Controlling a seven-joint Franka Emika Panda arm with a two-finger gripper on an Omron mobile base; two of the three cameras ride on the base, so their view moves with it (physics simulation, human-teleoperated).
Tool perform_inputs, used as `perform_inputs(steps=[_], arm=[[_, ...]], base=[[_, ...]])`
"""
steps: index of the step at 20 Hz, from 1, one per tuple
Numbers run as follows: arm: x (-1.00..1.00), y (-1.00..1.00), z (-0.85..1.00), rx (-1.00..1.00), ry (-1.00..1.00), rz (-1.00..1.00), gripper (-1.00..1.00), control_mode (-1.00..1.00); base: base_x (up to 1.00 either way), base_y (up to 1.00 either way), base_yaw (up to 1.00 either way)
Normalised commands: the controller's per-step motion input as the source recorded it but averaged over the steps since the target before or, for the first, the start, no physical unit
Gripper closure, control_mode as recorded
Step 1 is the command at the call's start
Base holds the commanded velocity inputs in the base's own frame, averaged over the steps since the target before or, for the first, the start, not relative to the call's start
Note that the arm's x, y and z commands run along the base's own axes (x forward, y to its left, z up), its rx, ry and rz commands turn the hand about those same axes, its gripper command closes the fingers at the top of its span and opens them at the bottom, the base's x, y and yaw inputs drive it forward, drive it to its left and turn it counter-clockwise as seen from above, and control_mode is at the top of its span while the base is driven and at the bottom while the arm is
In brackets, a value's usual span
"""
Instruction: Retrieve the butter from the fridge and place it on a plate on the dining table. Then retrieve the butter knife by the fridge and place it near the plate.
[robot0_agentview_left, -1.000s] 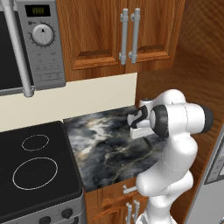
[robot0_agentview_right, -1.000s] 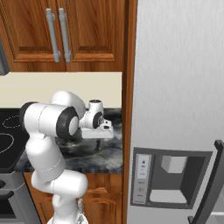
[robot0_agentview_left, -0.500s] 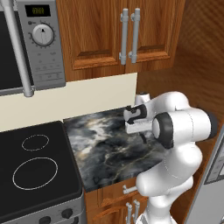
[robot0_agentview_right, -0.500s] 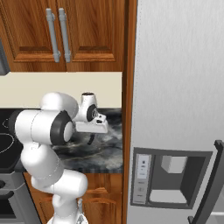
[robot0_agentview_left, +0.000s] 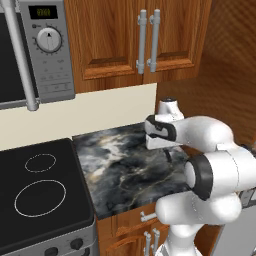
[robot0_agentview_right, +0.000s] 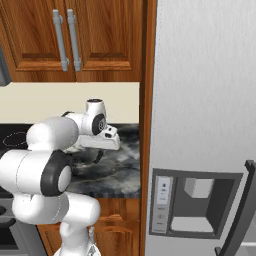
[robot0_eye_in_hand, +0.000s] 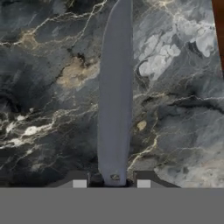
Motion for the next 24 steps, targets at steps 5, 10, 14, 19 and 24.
perform_inputs(steps=[5, 10, 14, 19, 24], arm=[[-0.83, 0.08, 0.43, 0.00, -0.15, -0.04, 1.00, -1.00], [-0.89, 0.02, 0.49, 0.00, -0.03, -0.05, 1.00, -1.00], [-0.69, 0.01, 0.68, 0.00, 0.00, -0.05, 1.00, -1.00], [-0.64, 0.06, 0.54, 0.02, 0.00, -0.05, 1.00, -1.00], [-0.51, 0.08, 0.57, 0.00, 0.00, -0.01, 1.00, -1.00]], base=[[0.00, 0.00, 0.00], [0.00, 0.00, 0.00], [0.00, 0.00, 0.00], [0.00, 0.00, 0.00], [0.00, 0.00, 0.00]])
